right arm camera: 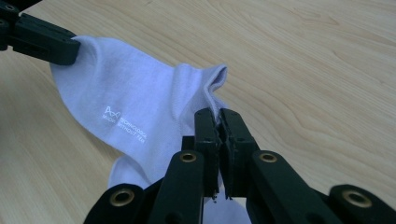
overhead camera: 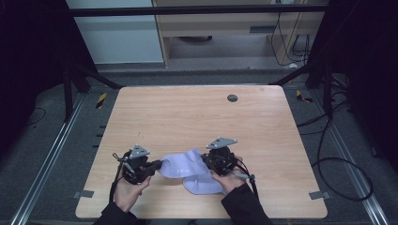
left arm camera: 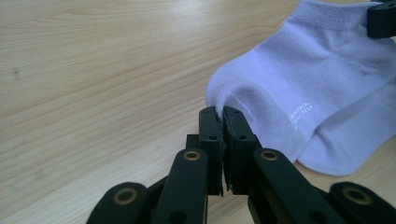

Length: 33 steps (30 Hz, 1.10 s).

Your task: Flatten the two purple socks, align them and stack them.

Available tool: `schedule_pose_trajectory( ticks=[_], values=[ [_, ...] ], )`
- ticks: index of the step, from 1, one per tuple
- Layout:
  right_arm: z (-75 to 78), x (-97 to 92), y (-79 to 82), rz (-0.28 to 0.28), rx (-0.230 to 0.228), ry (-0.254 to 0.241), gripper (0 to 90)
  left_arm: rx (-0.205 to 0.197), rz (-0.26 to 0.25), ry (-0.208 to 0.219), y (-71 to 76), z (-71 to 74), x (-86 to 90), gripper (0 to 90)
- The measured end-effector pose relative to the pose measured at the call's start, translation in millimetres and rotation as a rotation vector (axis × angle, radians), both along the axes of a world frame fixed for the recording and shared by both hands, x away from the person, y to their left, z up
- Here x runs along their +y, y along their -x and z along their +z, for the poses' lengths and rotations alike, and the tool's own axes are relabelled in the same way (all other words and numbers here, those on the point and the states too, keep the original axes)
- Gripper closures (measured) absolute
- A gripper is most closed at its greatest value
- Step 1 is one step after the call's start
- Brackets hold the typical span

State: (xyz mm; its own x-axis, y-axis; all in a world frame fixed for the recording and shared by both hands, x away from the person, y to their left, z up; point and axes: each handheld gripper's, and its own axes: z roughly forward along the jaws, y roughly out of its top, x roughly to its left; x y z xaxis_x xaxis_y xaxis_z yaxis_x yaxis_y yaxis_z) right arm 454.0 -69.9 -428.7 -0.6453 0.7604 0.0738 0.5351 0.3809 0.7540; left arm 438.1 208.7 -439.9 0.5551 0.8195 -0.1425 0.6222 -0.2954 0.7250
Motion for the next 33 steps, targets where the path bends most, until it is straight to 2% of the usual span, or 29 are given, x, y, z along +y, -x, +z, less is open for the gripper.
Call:
schedule_pose_trajectory(
  ticks=[10, 18, 25, 33],
  values=[
    [-2.3, -35.9, 21.4, -0.029, 0.008, -0.012, 86.8, 0.011, -0.073, -0.006, 5.0, 1.9, -27.0, 86.5],
    [-7.2, -59.8, 36.0, -0.057, 0.015, -0.018, 86.8, 0.03, -0.125, -0.021, 8.2, -4.1, -49.0, 86.5],
    [-12.0, -73.5, 44.5, -0.082, 0.035, -0.024, 86.8, 0.045, -0.155, -0.038, 8.1, -10.8, -62.1, 86.5],
    [-15.9, -79.0, 48.4, -0.079, 0.044, -0.02, 86.8, 0.063, -0.184, -0.057, 8.1, -19.4, -74.7, 86.5]
  ],
)
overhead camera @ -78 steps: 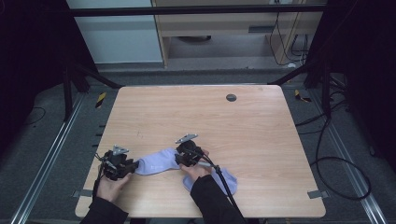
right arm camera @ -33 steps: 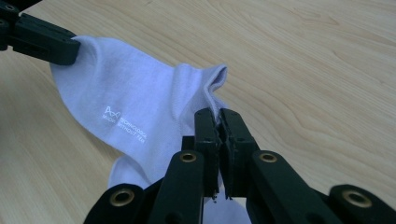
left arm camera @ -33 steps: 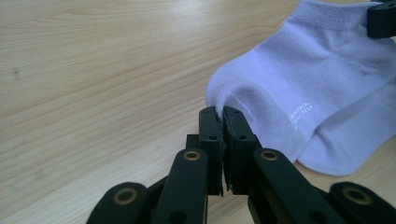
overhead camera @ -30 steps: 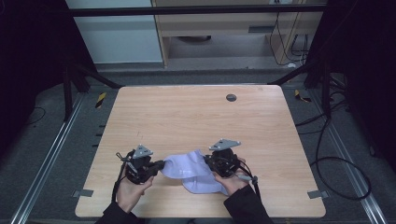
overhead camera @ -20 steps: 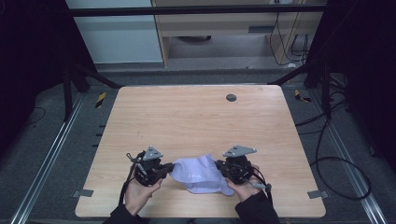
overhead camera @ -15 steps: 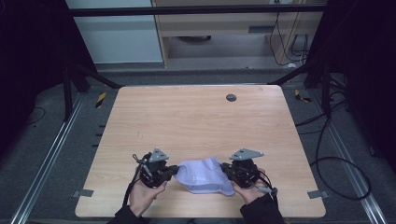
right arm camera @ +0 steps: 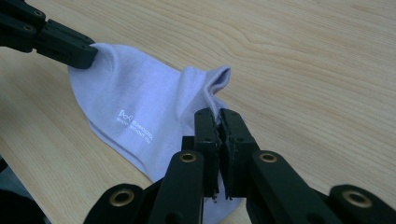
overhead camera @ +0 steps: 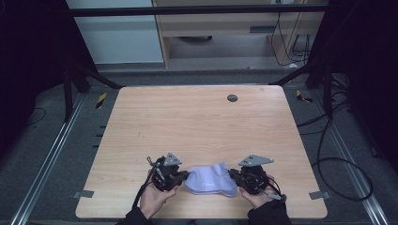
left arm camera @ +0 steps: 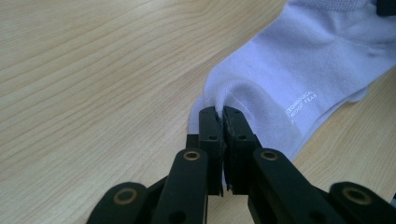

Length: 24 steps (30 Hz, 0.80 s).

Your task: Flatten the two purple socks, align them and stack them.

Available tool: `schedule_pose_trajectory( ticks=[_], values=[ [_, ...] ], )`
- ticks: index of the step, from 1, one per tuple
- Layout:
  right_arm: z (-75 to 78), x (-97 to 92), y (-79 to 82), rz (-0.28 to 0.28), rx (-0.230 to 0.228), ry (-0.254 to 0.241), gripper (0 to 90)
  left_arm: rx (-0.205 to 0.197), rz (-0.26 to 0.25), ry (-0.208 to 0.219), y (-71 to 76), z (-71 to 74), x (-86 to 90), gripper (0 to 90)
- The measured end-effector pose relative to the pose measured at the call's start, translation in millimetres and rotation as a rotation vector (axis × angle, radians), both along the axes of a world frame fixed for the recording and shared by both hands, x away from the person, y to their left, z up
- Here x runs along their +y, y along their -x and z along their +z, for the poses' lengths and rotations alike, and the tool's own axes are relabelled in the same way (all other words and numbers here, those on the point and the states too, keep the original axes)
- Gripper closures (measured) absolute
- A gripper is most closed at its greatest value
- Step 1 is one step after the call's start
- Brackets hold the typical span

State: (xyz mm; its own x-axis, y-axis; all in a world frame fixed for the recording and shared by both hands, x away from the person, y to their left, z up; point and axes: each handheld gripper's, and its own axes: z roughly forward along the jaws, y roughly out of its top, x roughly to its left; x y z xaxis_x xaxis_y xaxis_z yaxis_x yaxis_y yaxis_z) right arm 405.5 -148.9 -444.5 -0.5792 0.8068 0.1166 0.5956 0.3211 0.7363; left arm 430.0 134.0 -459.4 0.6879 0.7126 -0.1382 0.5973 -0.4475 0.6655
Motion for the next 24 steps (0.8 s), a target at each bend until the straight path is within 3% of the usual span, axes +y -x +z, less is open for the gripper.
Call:
schedule_pose_trajectory(
  ticks=[8, 24],
  values=[
    [-8.0, -4.3, 1.3, -0.012, 0.035, 0.004, 86.8, 0.014, -0.01, -0.02, -0.2, -7.1, -3.5, 86.5],
    [-26.0, -0.4, -2.2, -0.001, 0.071, 0.057, 86.2, 0.027, -0.005, -0.054, -3.8, -14.8, -0.1, 85.1]
  ],
)
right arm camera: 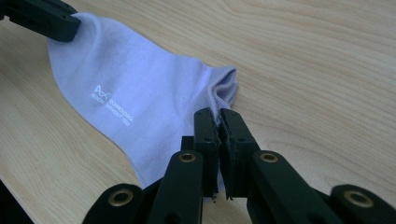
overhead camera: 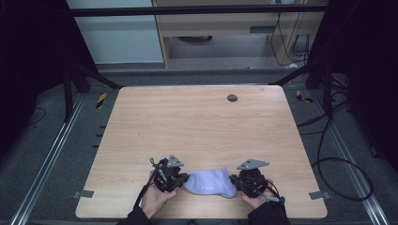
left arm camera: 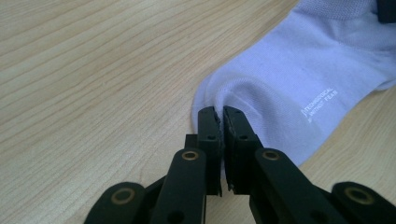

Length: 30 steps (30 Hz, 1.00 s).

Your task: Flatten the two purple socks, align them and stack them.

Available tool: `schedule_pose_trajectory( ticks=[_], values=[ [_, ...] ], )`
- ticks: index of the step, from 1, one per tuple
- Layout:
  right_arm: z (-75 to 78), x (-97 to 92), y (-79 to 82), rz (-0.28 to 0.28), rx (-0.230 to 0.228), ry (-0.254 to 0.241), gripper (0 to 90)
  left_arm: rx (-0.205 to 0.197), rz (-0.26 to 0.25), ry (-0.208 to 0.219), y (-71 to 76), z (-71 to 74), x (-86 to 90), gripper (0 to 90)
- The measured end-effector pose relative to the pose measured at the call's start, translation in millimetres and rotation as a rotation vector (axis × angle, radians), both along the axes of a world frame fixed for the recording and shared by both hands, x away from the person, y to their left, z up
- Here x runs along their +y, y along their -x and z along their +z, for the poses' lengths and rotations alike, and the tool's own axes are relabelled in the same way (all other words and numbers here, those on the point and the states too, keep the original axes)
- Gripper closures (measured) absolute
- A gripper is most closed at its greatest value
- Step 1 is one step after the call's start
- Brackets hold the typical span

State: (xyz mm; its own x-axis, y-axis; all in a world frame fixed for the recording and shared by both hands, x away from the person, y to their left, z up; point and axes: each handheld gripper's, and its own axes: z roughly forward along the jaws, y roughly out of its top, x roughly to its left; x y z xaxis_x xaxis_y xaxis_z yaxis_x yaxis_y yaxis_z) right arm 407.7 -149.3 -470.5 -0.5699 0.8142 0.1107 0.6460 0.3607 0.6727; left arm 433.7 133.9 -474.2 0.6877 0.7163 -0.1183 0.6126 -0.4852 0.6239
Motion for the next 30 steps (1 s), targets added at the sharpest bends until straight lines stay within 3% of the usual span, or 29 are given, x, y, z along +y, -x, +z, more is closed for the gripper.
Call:
schedule_pose_trajectory(
  ticks=[6, 11, 16, 20, 25, 30],
  values=[
    [-4.9, -0.3, -1.5, 0.001, -0.01, 0.029, 77.8, -0.02, 0.024, -0.006, 0.3, 1.2, 3.6, 75.3],
    [0.1, -3.6, -0.8, -0.001, -0.075, -0.012, 69.6, -0.073, 0.041, 0.035, 3.3, 11.6, 7.3, 68.2],
    [2.3, 0.7, 0.0, 0.038, -0.131, -0.057, 73.9, -0.128, 0.012, 0.06, 5.8, 12.8, -7.2, 67.4],
    [-6.8, 6.7, -5.5, 0.09, -0.104, -0.067, 81.8, -0.121, -0.016, 0.044, 4.4, 2.5, -17.7, 69.0],
    [-18.7, 4.5, -13.0, 0.08, -0.05, -0.046, 87.0, -0.084, -0.024, 0.007, 2.7, -10.9, -18.8, 70.5],
    [-23.2, -0.9, -15.0, 0.07, -0.025, -0.038, 87.2, -0.086, -0.029, -0.005, 3.7, -12.9, -19.4, 70.8]
  ],
)
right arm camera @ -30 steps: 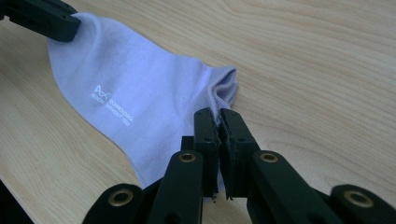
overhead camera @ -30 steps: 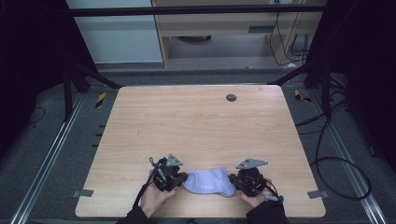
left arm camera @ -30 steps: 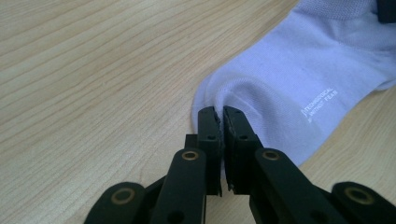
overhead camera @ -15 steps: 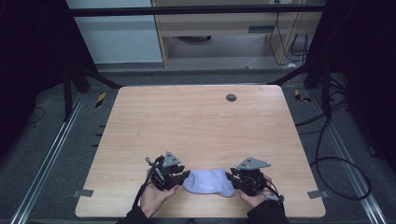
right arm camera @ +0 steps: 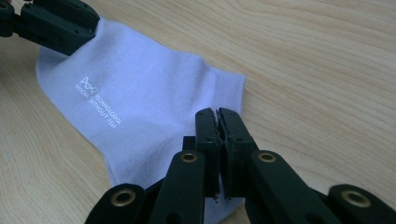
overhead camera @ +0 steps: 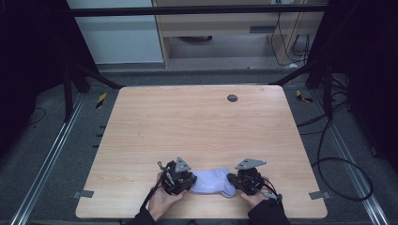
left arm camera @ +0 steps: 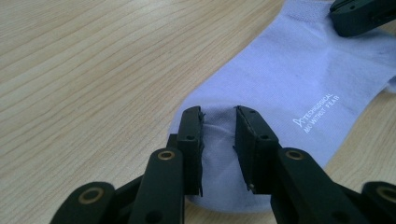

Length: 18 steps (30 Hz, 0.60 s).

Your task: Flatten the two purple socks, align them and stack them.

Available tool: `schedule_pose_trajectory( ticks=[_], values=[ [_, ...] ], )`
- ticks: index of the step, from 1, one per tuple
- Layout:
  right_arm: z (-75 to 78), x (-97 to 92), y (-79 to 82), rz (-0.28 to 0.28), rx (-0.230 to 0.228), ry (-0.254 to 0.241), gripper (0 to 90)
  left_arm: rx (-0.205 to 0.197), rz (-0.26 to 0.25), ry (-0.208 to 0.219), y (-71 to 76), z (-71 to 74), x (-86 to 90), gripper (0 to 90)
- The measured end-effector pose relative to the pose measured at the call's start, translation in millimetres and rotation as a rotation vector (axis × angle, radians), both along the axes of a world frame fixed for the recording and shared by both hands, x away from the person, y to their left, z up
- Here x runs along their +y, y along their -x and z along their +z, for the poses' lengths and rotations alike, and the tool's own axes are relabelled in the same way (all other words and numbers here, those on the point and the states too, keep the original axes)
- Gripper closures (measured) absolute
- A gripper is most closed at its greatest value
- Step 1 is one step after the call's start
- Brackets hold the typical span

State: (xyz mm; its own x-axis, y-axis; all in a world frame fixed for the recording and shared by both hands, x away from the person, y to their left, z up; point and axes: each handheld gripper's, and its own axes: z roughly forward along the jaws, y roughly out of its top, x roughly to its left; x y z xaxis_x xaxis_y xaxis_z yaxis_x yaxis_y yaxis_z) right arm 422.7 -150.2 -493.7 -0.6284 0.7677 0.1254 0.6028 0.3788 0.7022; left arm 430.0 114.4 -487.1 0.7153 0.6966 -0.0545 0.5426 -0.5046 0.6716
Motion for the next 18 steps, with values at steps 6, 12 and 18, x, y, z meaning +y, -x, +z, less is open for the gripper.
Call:
schedule_pose_trajectory(
  ticks=[6, 12, 18],
  values=[
    [4.2, -2.2, 0.3, 0.006, -0.01, -0.021, 80.9, -0.02, 0.004, 0.025, 0.8, 8.7, 7.5, 67.6],
    [10.9, -22.7, -4.2, -0.085, -0.081, -0.071, 62.7, -0.066, 0.051, 0.088, -3.9, 22.7, 30.8, 58.3],
    [8.9, -48.1, -12.1, -0.191, -0.116, -0.089, 42.9, -0.088, 0.106, 0.125, -12.6, 27.6, 57.0, 45.7]
  ],
)
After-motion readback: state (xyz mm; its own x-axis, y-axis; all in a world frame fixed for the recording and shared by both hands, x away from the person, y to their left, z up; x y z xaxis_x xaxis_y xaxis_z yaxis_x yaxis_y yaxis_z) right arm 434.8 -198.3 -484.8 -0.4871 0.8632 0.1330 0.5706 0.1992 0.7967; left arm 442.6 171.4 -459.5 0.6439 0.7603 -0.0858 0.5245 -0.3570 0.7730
